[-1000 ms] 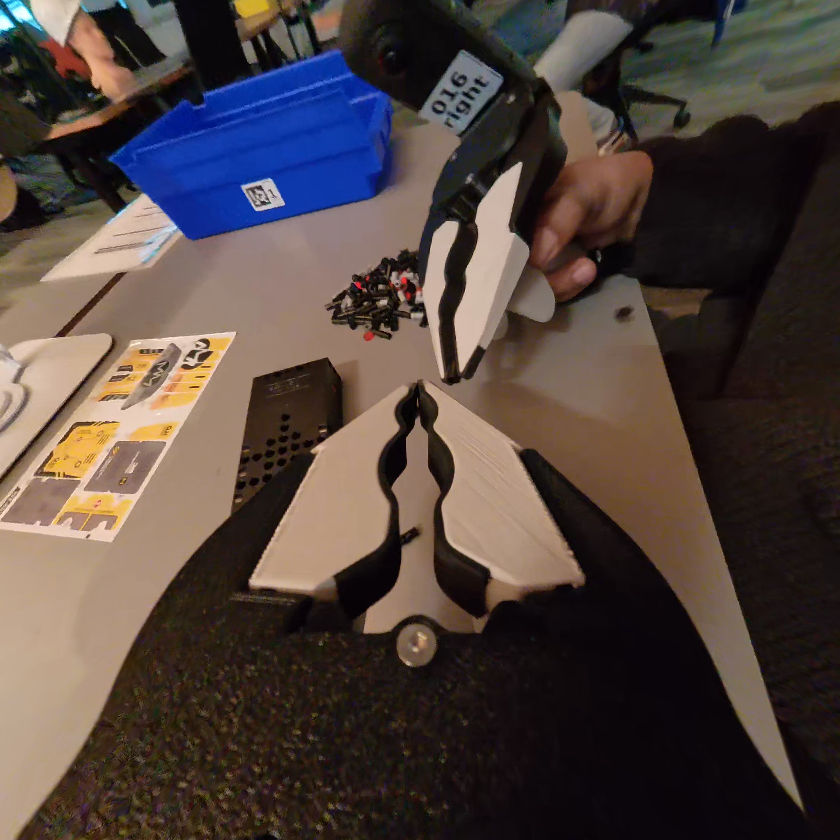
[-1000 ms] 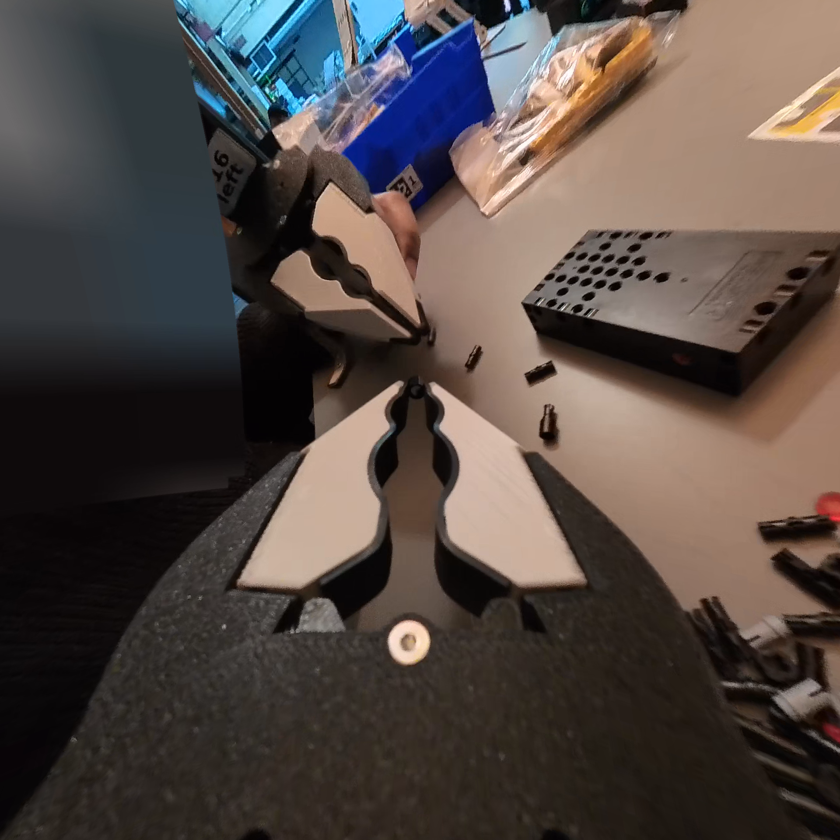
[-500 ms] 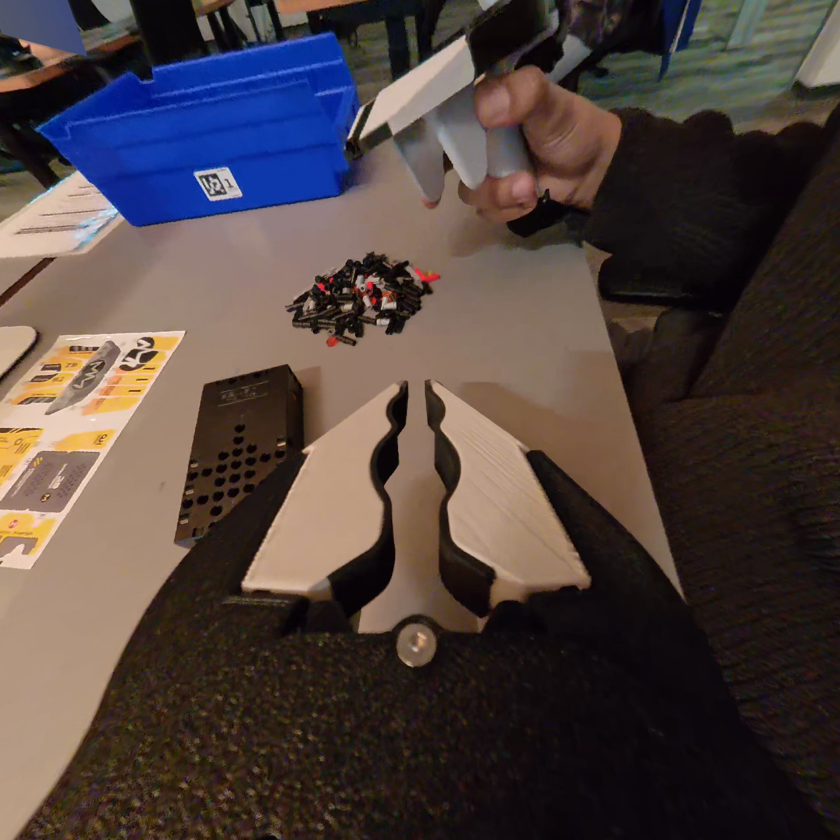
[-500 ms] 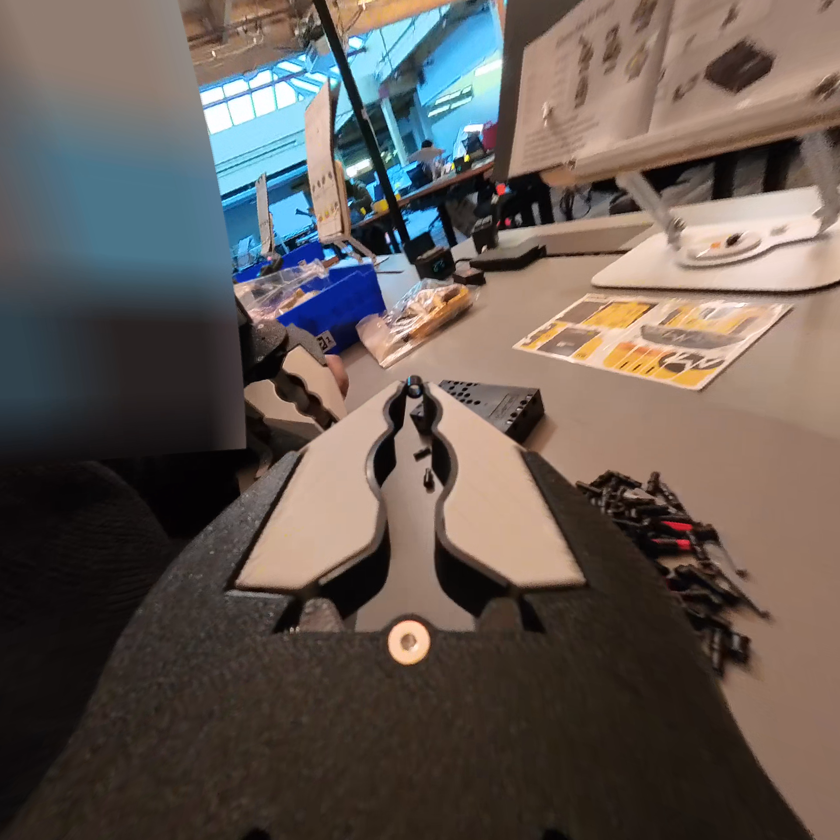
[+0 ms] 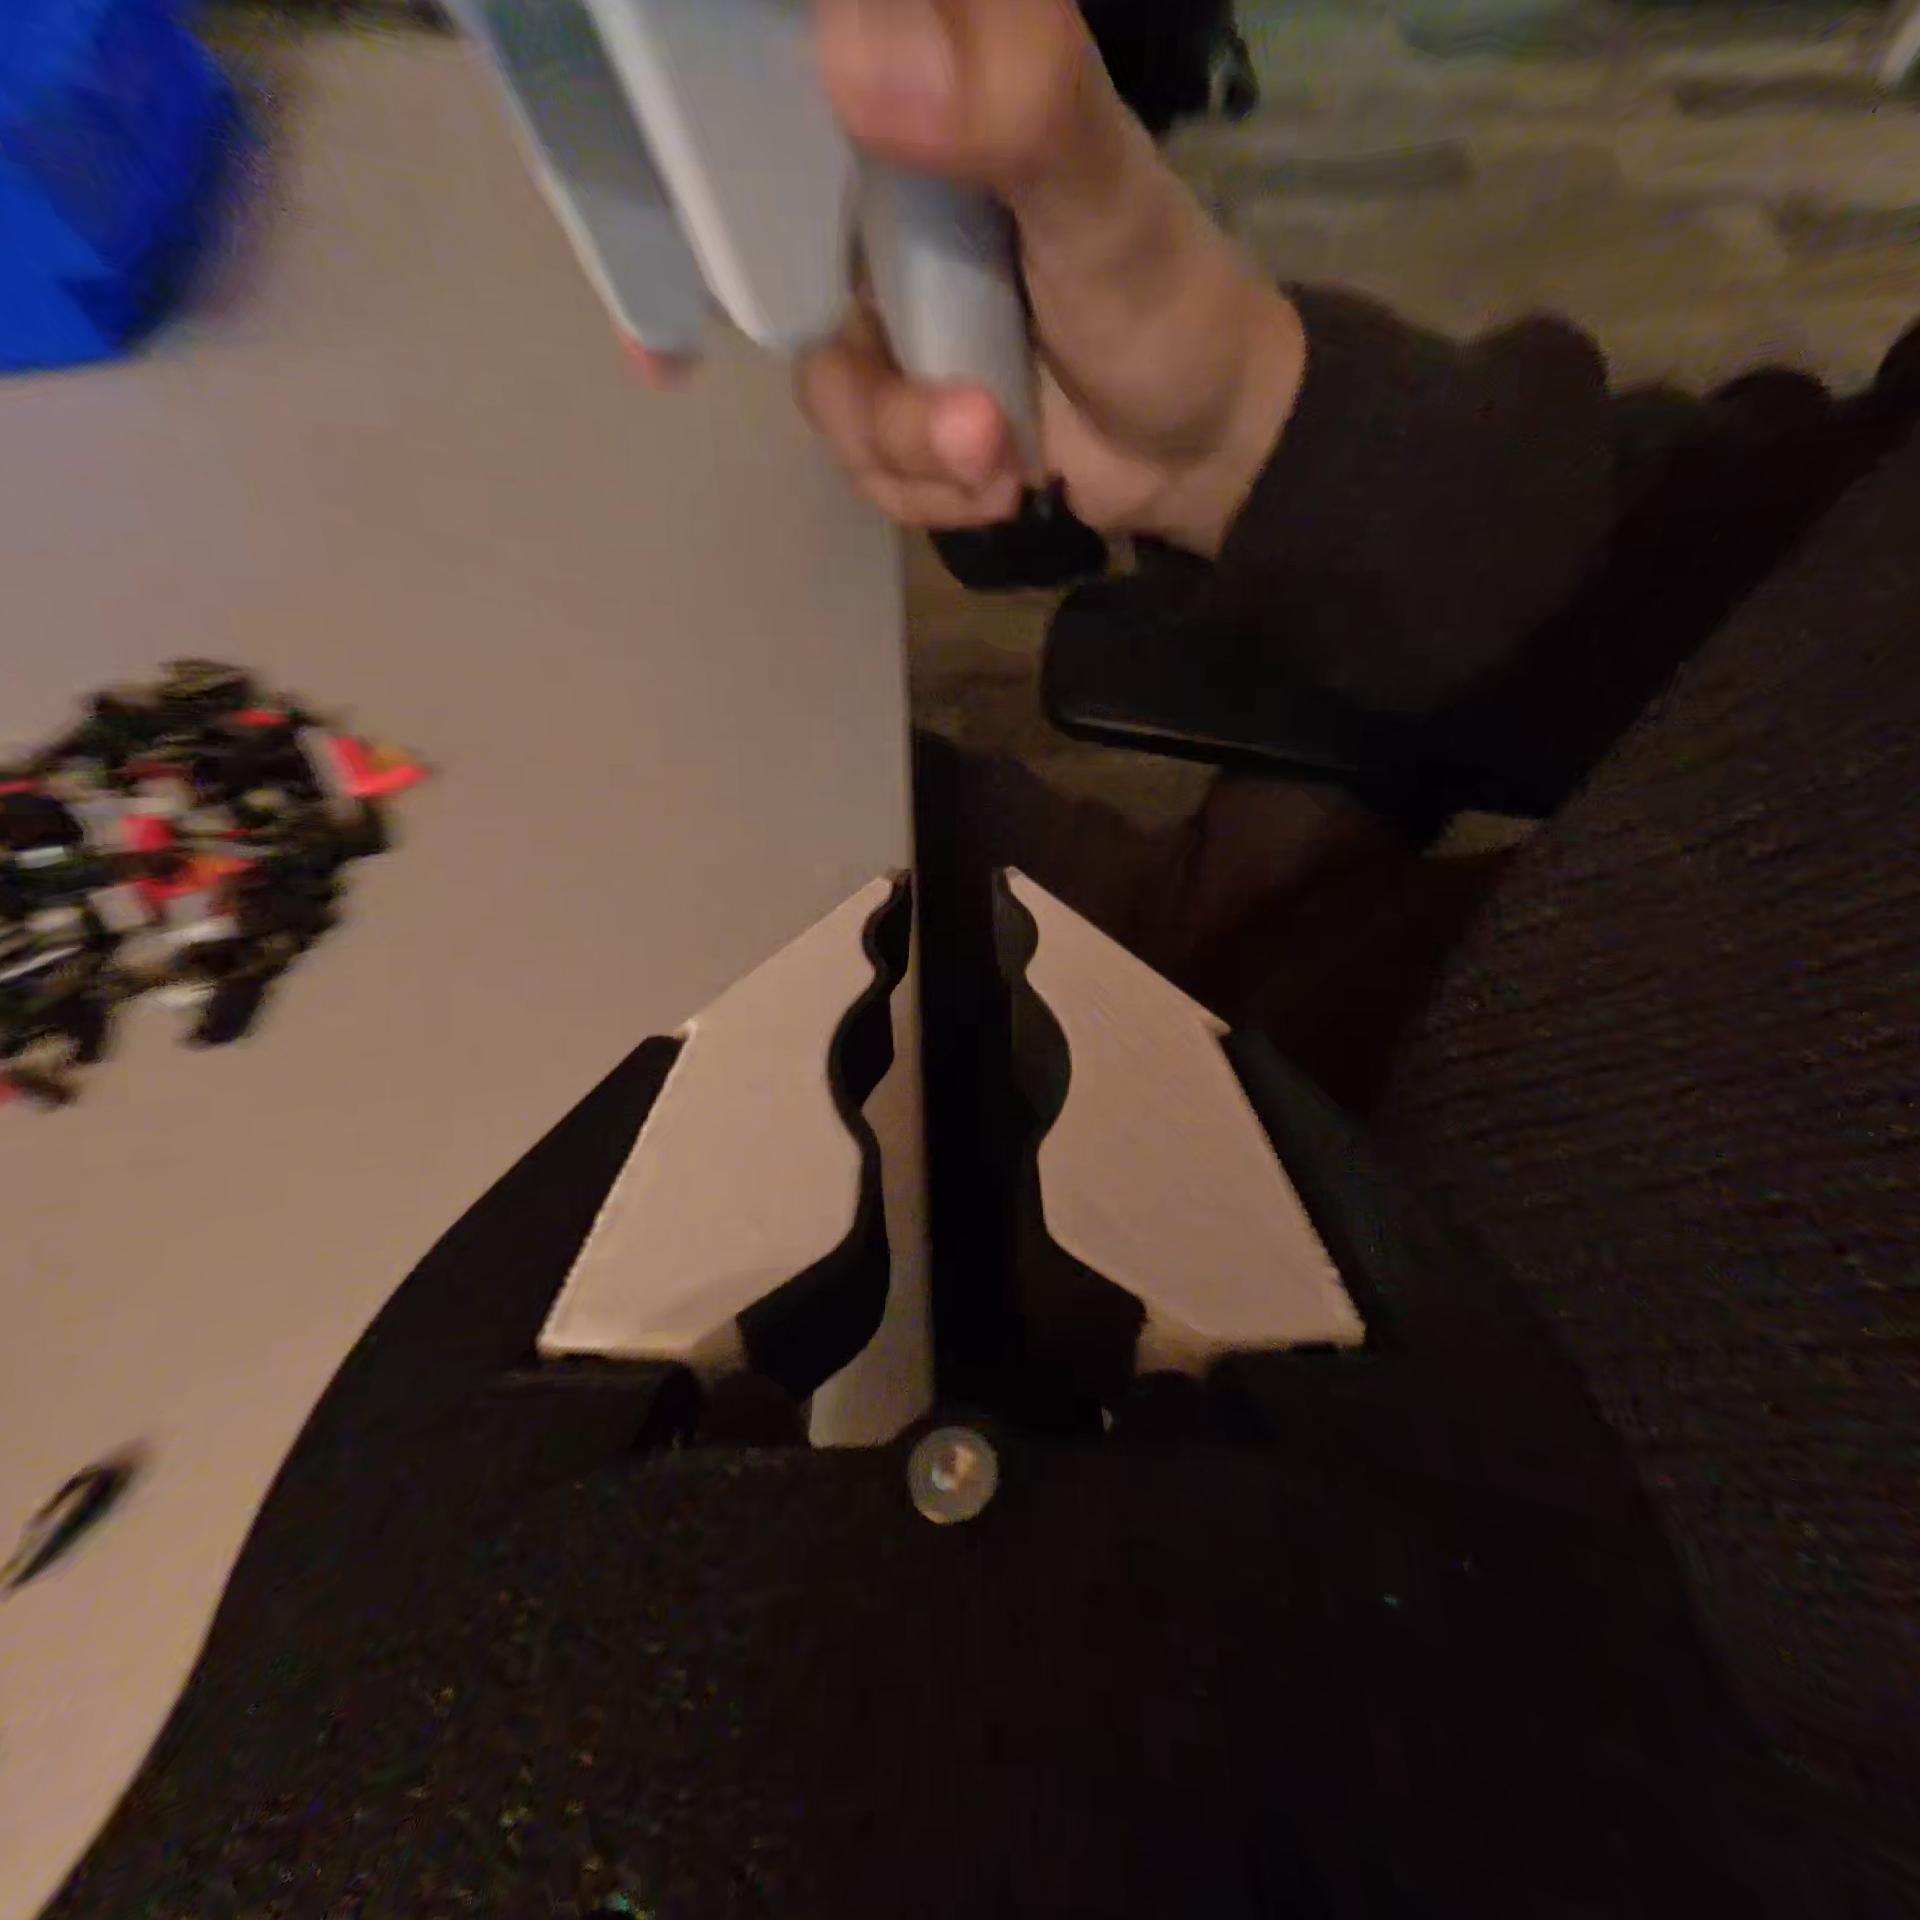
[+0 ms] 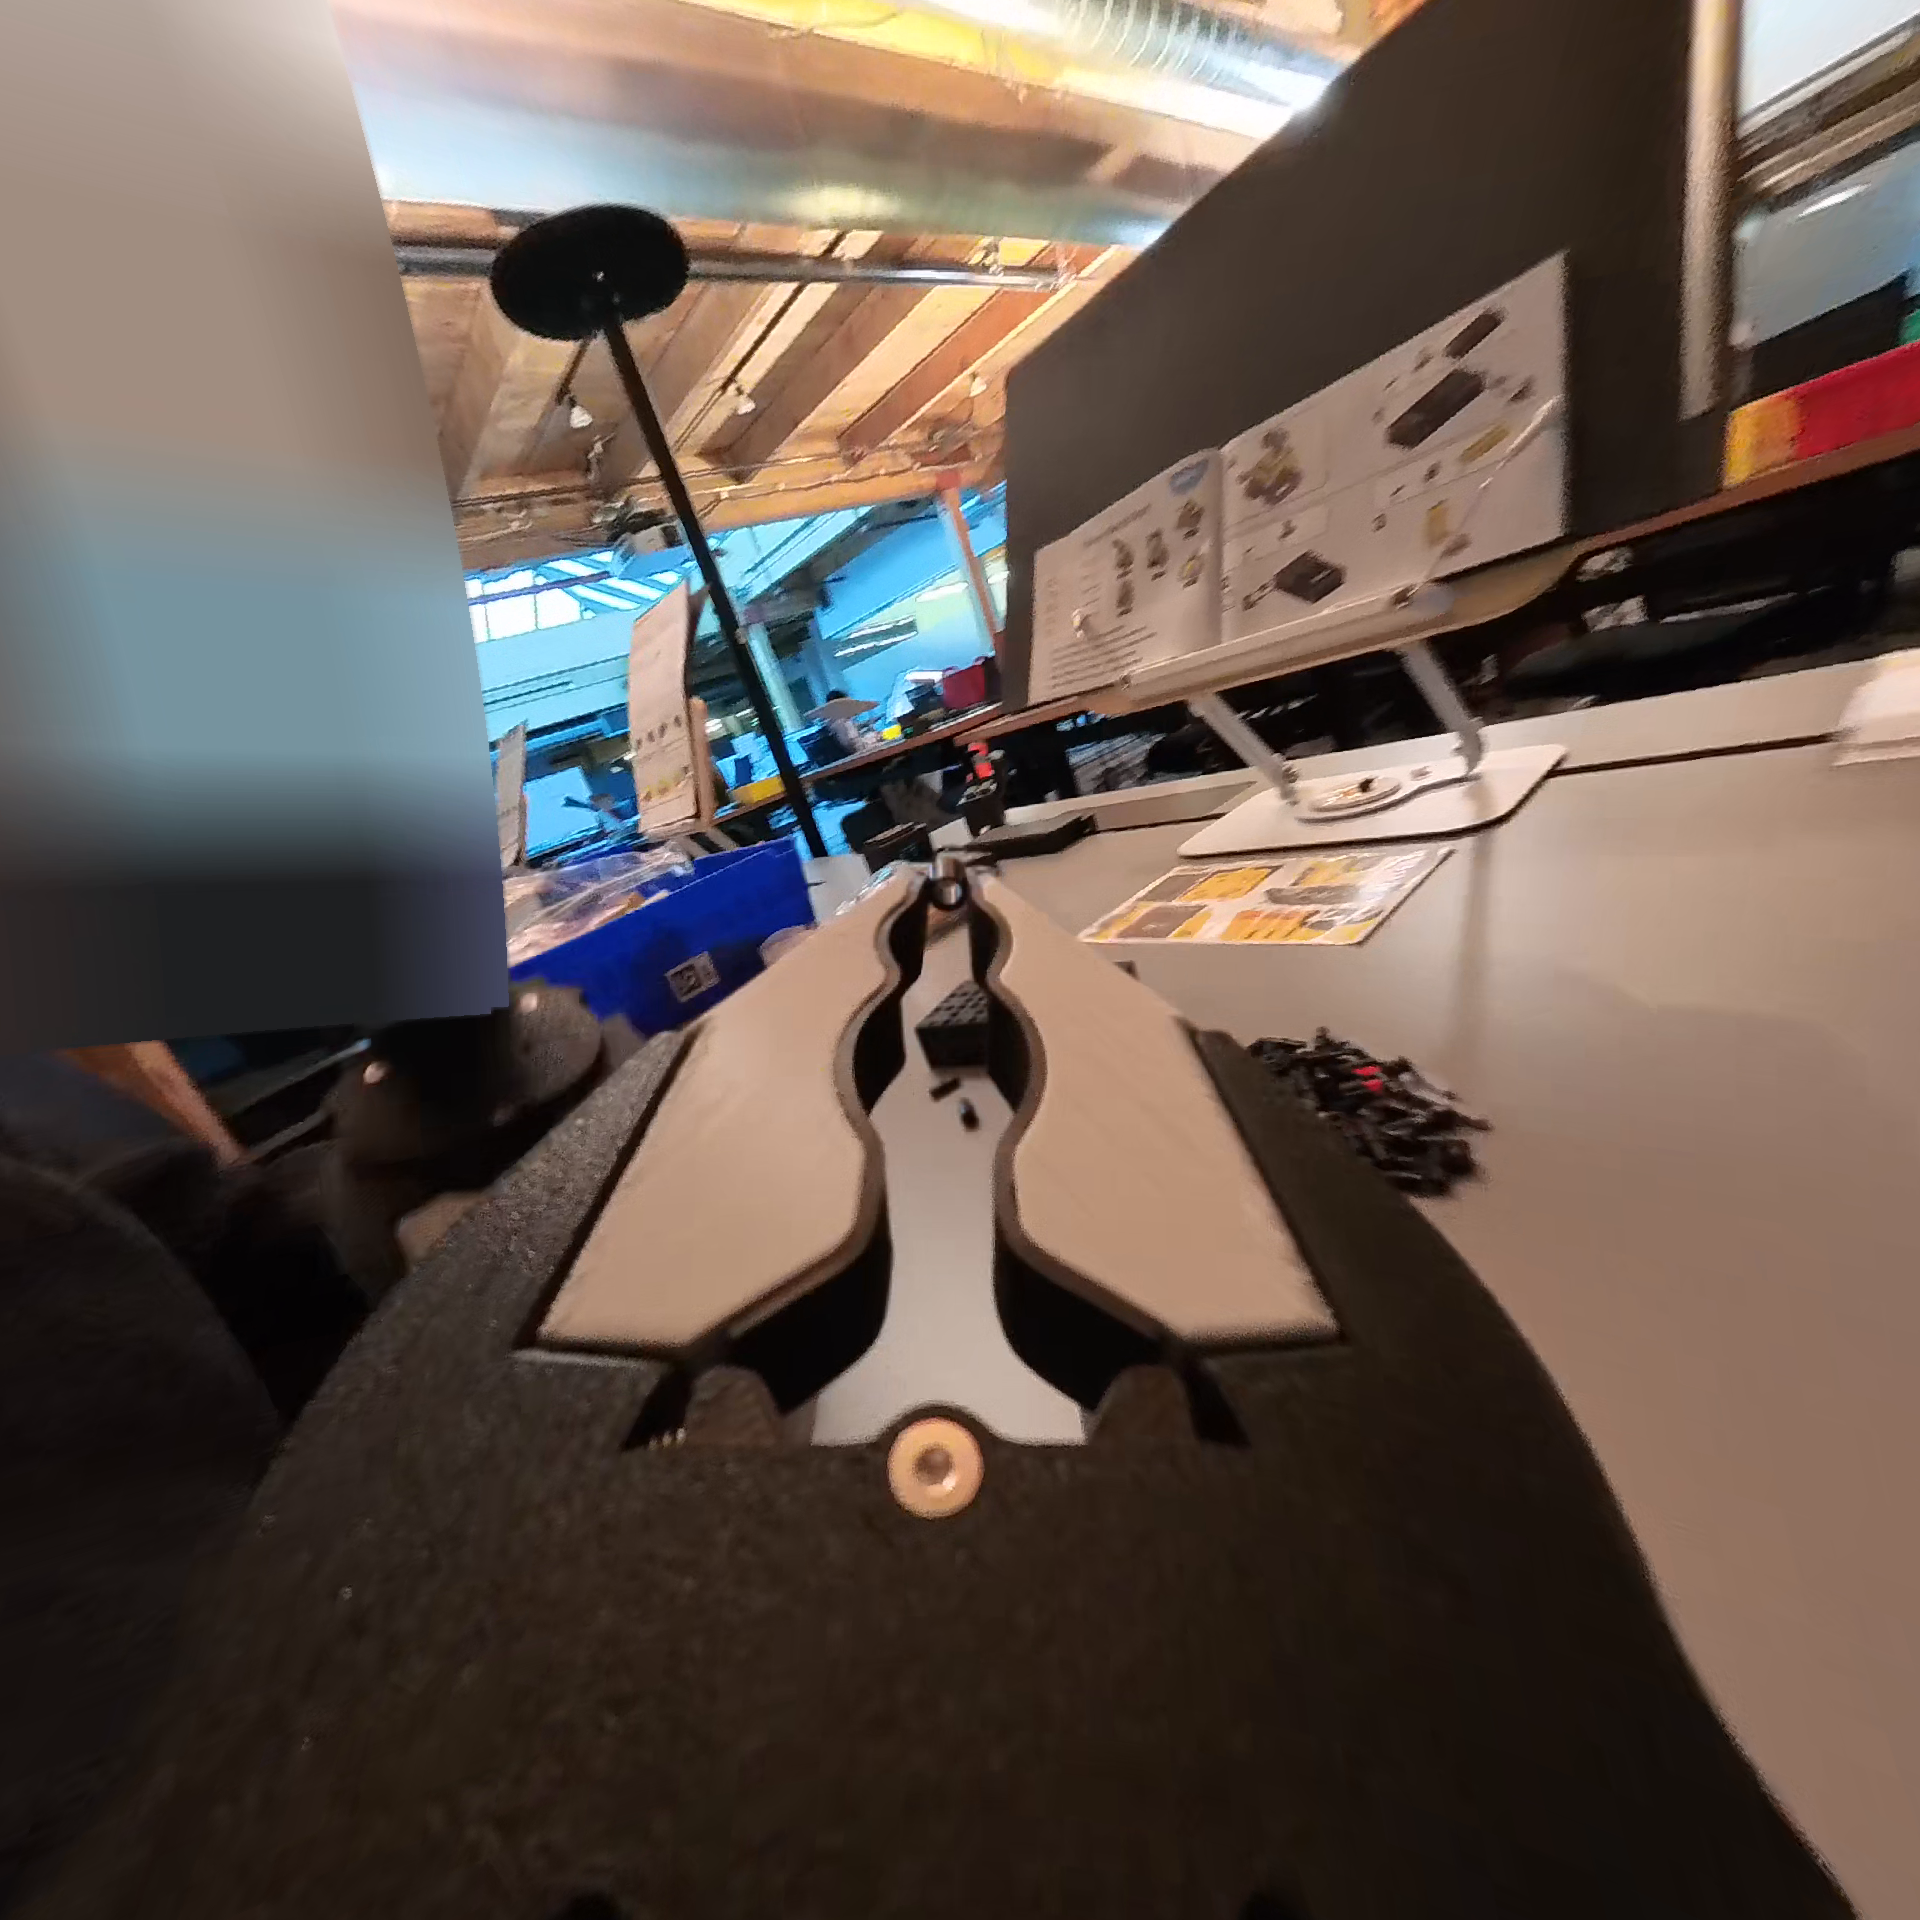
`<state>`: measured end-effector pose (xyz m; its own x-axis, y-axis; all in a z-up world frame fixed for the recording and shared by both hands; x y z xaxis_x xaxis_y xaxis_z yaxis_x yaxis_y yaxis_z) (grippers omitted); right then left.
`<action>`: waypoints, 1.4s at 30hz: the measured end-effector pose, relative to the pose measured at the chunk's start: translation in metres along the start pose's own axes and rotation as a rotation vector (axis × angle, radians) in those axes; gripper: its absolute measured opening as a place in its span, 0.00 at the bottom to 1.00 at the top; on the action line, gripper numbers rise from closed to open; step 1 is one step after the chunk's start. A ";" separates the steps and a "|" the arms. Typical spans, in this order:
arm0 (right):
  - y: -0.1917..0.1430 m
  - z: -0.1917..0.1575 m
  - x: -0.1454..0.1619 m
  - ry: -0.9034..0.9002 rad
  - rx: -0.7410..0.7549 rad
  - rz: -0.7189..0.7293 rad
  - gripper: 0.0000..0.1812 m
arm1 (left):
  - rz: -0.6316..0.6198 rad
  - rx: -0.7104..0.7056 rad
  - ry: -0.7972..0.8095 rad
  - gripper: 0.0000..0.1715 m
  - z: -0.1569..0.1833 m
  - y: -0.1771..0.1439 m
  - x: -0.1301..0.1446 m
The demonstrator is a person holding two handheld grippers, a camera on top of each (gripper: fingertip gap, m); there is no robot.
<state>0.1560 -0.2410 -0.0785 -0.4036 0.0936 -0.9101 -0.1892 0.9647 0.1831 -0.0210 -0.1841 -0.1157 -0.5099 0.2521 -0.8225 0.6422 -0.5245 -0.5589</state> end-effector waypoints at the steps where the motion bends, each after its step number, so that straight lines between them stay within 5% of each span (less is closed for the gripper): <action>1: -0.006 0.000 -0.003 -0.010 0.015 0.020 0.04 | -0.040 0.033 -0.003 0.08 0.005 0.013 0.000; 5: -0.024 -0.008 -0.010 -0.036 0.015 0.066 0.04 | -0.168 0.182 -0.004 0.09 0.030 0.053 0.002; 11: -0.038 -0.019 -0.010 0.022 0.002 0.090 0.04 | -0.527 0.007 0.136 0.10 0.034 0.094 0.036; 20: -0.065 -0.019 -0.004 0.024 0.116 0.110 0.04 | -0.335 0.207 0.004 0.12 0.041 0.082 0.033; 24: -0.076 -0.021 -0.004 0.037 0.146 0.135 0.04 | -0.410 0.192 0.033 0.12 0.044 0.088 0.042; 28: -0.082 -0.024 -0.002 0.029 0.174 0.142 0.04 | -0.300 0.165 0.071 0.11 0.047 0.093 0.034; 42: -0.084 -0.018 0.006 0.059 0.190 0.126 0.04 | -0.439 0.274 -0.061 0.11 0.046 0.111 0.051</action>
<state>0.1536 -0.3260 -0.0927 -0.4660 0.2072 -0.8602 0.0355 0.9758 0.2158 -0.0016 -0.2667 -0.2152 -0.7353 0.4526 -0.5045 0.1911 -0.5756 -0.7950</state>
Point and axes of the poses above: each gripper's, where its closed fingertips meet, y out along the fingers, x out of its underside, z = x × y across the jaws, the point moved 9 cm from there along -y, back along the fingers, and after that the axes turned 10 degrees about x, right-handed, at the moved point
